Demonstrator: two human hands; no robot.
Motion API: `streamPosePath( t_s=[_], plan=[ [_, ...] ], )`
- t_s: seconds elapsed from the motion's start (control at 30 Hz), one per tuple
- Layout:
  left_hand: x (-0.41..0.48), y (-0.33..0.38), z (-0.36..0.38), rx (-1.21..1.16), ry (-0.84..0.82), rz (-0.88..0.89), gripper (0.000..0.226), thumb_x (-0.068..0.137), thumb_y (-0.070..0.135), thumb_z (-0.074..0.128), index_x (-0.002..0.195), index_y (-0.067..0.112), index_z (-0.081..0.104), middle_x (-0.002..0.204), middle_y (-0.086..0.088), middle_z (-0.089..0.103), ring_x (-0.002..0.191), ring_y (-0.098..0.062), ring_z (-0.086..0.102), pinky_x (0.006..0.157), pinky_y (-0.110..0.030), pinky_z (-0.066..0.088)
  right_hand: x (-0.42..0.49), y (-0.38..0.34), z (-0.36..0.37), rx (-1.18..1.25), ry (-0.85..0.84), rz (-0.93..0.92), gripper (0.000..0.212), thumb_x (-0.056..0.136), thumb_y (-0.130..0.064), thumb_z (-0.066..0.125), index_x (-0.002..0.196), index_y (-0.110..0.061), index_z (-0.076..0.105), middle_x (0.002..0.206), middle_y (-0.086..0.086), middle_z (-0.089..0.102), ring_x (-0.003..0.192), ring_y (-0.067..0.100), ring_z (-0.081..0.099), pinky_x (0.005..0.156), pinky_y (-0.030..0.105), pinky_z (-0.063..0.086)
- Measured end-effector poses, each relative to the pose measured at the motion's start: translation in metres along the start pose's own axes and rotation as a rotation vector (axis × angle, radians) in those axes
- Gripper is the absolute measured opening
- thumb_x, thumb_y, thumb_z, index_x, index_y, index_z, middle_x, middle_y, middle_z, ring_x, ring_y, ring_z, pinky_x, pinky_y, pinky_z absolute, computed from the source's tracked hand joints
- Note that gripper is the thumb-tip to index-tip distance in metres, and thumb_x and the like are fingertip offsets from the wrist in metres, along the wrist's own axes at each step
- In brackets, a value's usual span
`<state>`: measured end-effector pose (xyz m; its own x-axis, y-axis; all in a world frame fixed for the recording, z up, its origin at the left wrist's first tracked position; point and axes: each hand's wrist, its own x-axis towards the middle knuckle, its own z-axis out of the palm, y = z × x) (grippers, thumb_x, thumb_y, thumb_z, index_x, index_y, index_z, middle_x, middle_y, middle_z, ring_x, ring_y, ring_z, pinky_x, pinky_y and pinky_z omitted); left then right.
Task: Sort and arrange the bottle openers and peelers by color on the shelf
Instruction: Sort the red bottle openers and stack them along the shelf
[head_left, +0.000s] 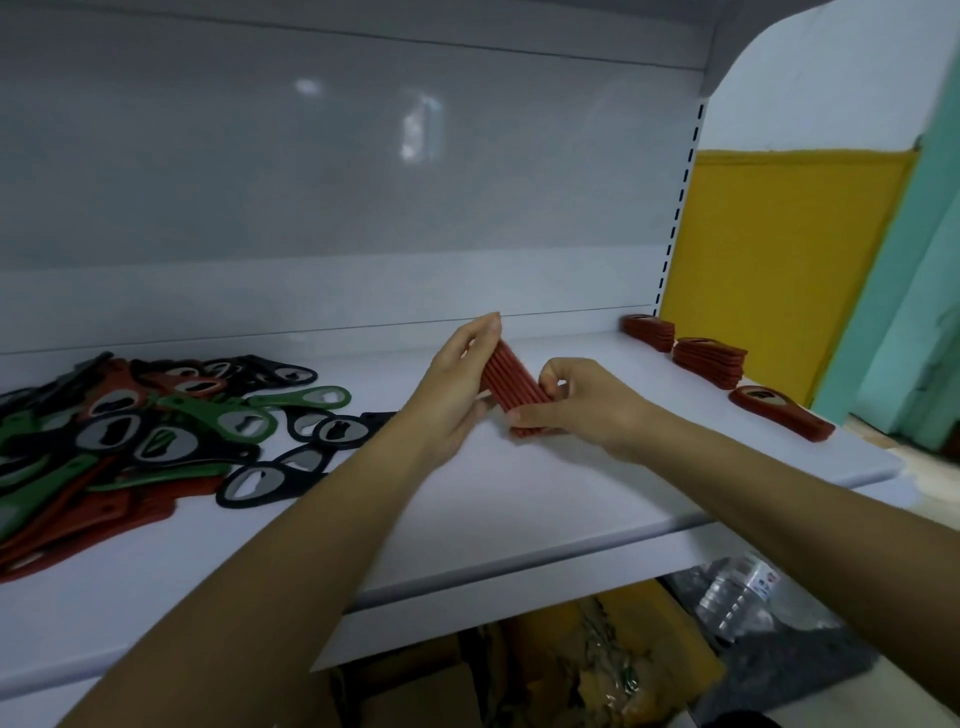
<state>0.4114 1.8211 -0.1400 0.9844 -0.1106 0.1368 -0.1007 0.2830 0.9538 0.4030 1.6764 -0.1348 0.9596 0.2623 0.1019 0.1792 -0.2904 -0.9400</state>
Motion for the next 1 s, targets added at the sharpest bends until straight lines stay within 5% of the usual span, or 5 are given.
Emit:
streamPosePath(
  t_s=[0.1, 0.27, 0.37, 0.53, 1.0],
  plan=[
    [0.019, 0.003, 0.008, 0.392, -0.017, -0.039, 0.042, 0.095, 0.052, 0.037, 0.129, 0.030, 0.045, 0.127, 0.001, 0.053, 0.107, -0.014, 0.057, 0.099, -0.033, 0.041, 0.014, 0.006, -0.029, -0.220, 0.143, 0.016, 0.044, 0.071, -0.002, 0.076, 0.062, -0.015, 0.035, 0.091, 0.028, 0.065, 0.085, 0.040, 0.067, 0.080, 0.047, 0.051],
    [0.062, -0.022, 0.015, 1.225, -0.032, 0.089, 0.053, 0.099, 0.044, 0.031, 0.144, 0.017, 0.031, 0.149, -0.006, 0.035, 0.135, -0.022, 0.035, 0.107, -0.030, 0.027, 0.054, 0.021, -0.076, -0.589, 0.334, 0.083, 0.044, 0.072, -0.009, 0.074, 0.060, -0.016, 0.033, 0.068, 0.002, 0.052, 0.065, 0.020, 0.051, 0.049, 0.023, 0.034],
    [0.076, -0.040, 0.007, 1.547, -0.095, 0.089, 0.052, 0.100, 0.044, 0.027, 0.146, 0.021, 0.028, 0.153, -0.004, 0.027, 0.139, -0.023, 0.026, 0.110, -0.035, 0.023, 0.081, 0.036, -0.090, -0.682, 0.380, 0.141, 0.031, 0.074, -0.008, 0.070, 0.063, -0.012, 0.042, 0.087, 0.011, 0.063, 0.071, 0.023, 0.056, 0.057, 0.026, 0.040],
    [0.082, -0.038, -0.002, 1.572, -0.123, 0.078, 0.045, 0.099, 0.043, 0.031, 0.135, 0.019, 0.045, 0.140, -0.001, 0.044, 0.130, -0.021, 0.037, 0.100, -0.034, 0.034, 0.121, 0.055, -0.097, -0.665, 0.503, 0.214, 0.035, 0.076, -0.013, 0.067, 0.108, -0.002, 0.057, 0.098, 0.014, 0.064, 0.085, 0.028, 0.060, 0.064, 0.029, 0.042],
    [0.082, -0.040, -0.001, 1.537, -0.098, 0.098, 0.047, 0.098, 0.042, 0.036, 0.139, 0.020, 0.041, 0.142, -0.002, 0.042, 0.131, -0.022, 0.036, 0.104, -0.033, 0.031, 0.119, 0.069, -0.081, -0.707, 0.544, 0.084, 0.042, 0.084, -0.017, 0.062, 0.116, -0.005, 0.037, 0.099, 0.015, 0.061, 0.082, 0.028, 0.058, 0.063, 0.030, 0.036]
  ],
)
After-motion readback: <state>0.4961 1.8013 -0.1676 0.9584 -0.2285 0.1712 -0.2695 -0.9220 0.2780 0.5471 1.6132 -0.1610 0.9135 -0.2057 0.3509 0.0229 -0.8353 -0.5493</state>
